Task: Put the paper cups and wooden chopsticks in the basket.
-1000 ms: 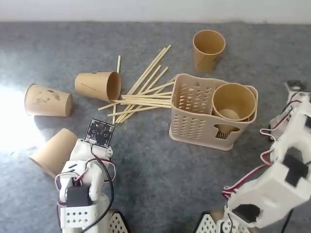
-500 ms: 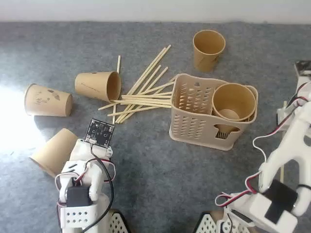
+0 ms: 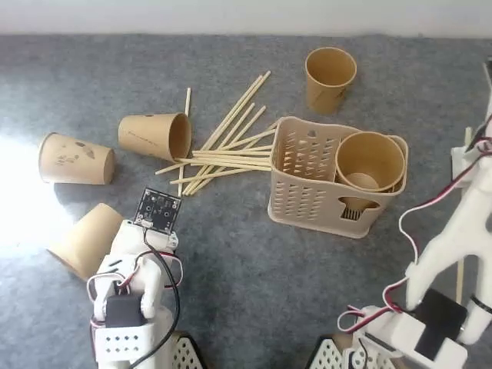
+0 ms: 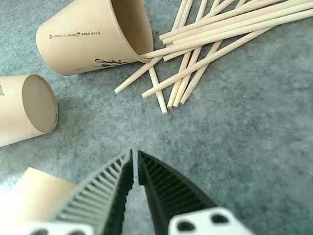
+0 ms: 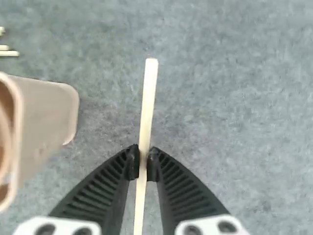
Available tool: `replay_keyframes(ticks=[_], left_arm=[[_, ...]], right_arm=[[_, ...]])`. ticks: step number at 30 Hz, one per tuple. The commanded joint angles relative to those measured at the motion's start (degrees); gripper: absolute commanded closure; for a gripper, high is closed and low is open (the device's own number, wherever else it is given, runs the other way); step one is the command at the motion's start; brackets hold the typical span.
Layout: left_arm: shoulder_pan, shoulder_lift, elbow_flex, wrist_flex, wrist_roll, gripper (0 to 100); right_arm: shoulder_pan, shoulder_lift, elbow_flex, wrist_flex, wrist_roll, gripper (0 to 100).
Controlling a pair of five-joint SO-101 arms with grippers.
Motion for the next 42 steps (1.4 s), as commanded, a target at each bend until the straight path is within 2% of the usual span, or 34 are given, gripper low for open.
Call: replay_keyframes(ticks=[1,6,9,12,16,19,23,28,33,36,42], left_arm=[[0.0,-0.4,-1.0,-1.5,0.8,98],[0.1,-0.6,-1.0,-1.8,0.9,96],[0.1,-0.6,-1.1,-1.8,1.1,88],[0.0,-0.7,-2.8,-1.8,5.9,83],[1.1,-0.4,-14.0,2.3,8.9,83],[4.7,-0.3,-24.0,7.1,8.6,83],[6.1,2.0,-32.0,8.2,6.8,83],[6.1,18.9,-42.4,7.8,6.6,83],[6.2,40.3,-58.8,9.2,8.4,83],[7.1,51.6,-69.9,12.7,11.2,83],[15.7,69.7,-87.0,24.4,15.3,83]], right_arm=[[-2.7,-2.9,-3.6,2.4,-2.6,99.3],[-3.8,-2.9,-4.3,2.3,-2.8,99.3],[-3.9,-2.5,-7.6,2.3,-2.8,99.3],[-4.1,-2.4,-11.2,2.2,-2.8,99.3],[-6.1,-1.7,-14.9,2.3,-2.8,99.3],[-7.6,0.4,-17.1,2.4,-2.8,99.3],[-9.4,4.7,-19.7,2.3,-4.6,99.3],[-13.0,8.4,-26.5,2.3,-4.9,99.3],[-17.7,8.5,-34.4,2.3,-4.9,99.3],[-19.1,8.5,-38.9,2.3,-4.9,99.3],[-22.6,8.5,-43.7,2.2,-4.9,99.3]])
